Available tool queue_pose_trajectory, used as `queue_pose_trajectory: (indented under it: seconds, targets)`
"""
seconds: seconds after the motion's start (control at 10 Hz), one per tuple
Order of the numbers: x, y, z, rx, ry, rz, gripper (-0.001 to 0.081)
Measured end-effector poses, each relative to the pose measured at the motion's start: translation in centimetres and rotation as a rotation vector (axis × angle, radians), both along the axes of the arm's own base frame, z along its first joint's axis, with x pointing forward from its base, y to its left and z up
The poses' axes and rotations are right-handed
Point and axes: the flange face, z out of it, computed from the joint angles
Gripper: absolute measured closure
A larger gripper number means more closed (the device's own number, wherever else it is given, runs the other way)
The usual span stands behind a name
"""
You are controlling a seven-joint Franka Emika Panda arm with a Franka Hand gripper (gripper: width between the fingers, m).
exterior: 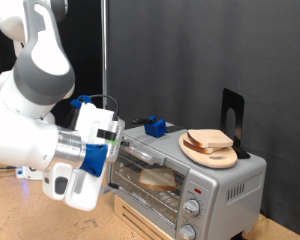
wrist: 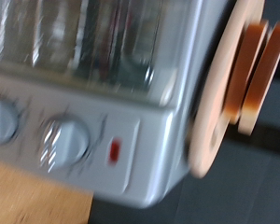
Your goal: Make a piece of toast with the oven
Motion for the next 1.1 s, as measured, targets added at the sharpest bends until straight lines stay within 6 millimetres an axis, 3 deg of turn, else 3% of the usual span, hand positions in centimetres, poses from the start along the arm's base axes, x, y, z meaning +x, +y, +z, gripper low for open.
queue_pose_trajectory:
  seconds: [0.4,0.7,1.1]
  targets:
    - [4.1,-1.9,-3.1,-0.038,0.005,-0.116,-0.0002]
    - [3.6,-1.5,-3.2,0.033,0.004,-0.082,-0.0002]
    - [4.9,-1.1,-6.0,0.111,0.008,-0.134,-0.0002]
